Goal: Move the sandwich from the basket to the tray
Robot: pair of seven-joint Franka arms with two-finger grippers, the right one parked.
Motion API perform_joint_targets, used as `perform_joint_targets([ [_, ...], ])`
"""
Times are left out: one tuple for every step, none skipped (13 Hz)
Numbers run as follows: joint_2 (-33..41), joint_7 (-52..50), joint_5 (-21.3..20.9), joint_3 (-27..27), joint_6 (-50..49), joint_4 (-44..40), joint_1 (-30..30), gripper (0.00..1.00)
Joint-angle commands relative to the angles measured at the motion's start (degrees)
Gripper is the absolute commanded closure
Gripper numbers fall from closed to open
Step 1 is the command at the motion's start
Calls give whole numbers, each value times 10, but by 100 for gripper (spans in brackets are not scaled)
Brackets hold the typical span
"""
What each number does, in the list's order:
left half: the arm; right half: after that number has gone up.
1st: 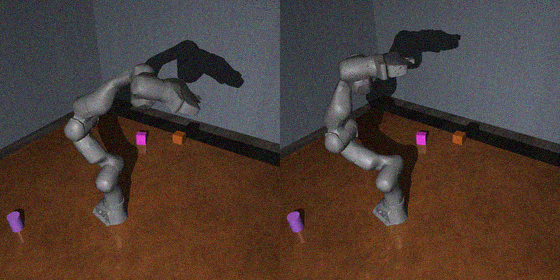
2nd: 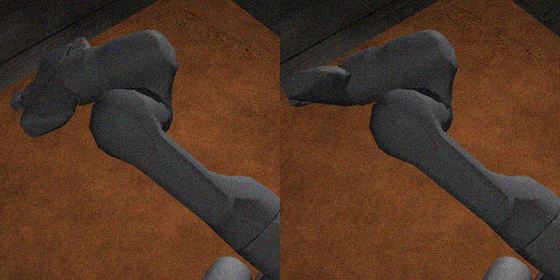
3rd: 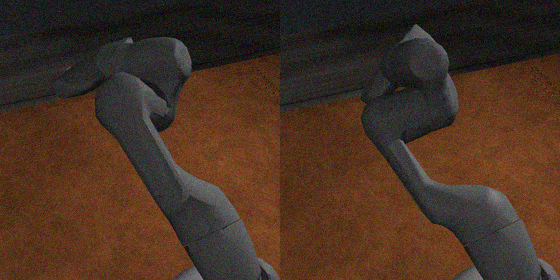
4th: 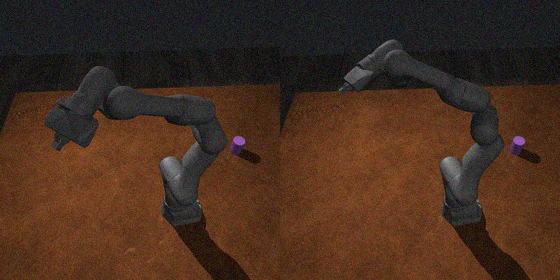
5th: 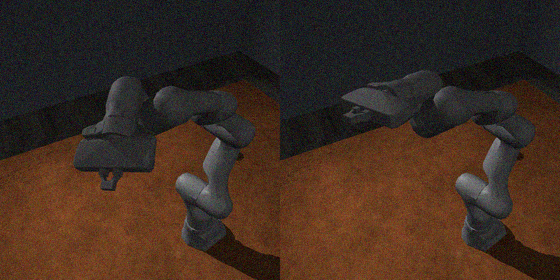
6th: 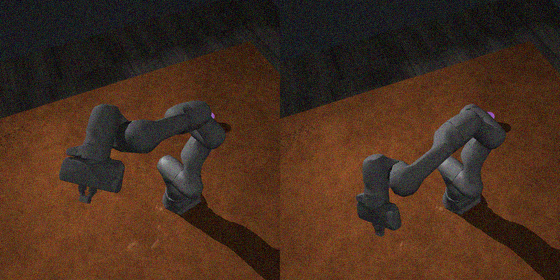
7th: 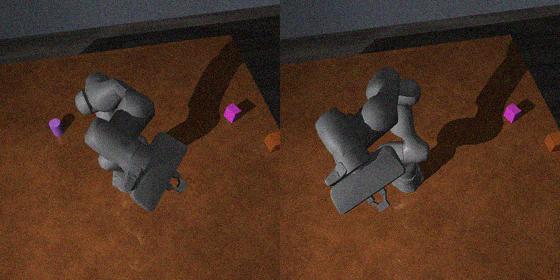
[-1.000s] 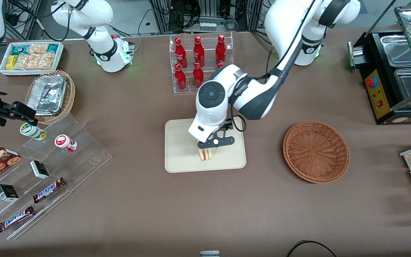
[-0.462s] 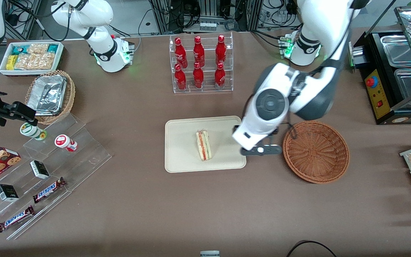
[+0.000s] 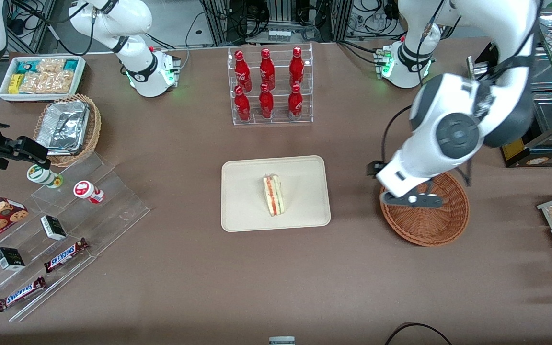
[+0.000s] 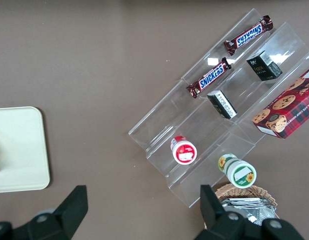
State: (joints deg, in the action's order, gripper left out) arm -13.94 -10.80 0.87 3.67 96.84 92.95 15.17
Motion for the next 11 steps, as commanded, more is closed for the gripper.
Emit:
perform_joint_targets([
  [91, 56, 2, 6, -30, 63, -43, 0],
  [106, 68, 2, 6, -49, 62, -51, 0],
  [116, 69, 2, 6, -64, 62, -61, 0],
  [124, 71, 1, 6, -73, 63, -63, 0],
  [136, 72, 1, 6, -85, 63, -83, 0],
  [145, 85, 1, 6, -102, 59, -97, 0],
  [158, 96, 1, 5, -122, 58, -100, 0],
  [168, 104, 1, -4, -134, 58, -100, 0],
  [171, 106, 1, -15, -145, 51, -100, 0],
  [176, 115, 1, -18, -160, 43, -100, 0],
  [177, 118, 1, -23, -166, 39, -100, 0],
])
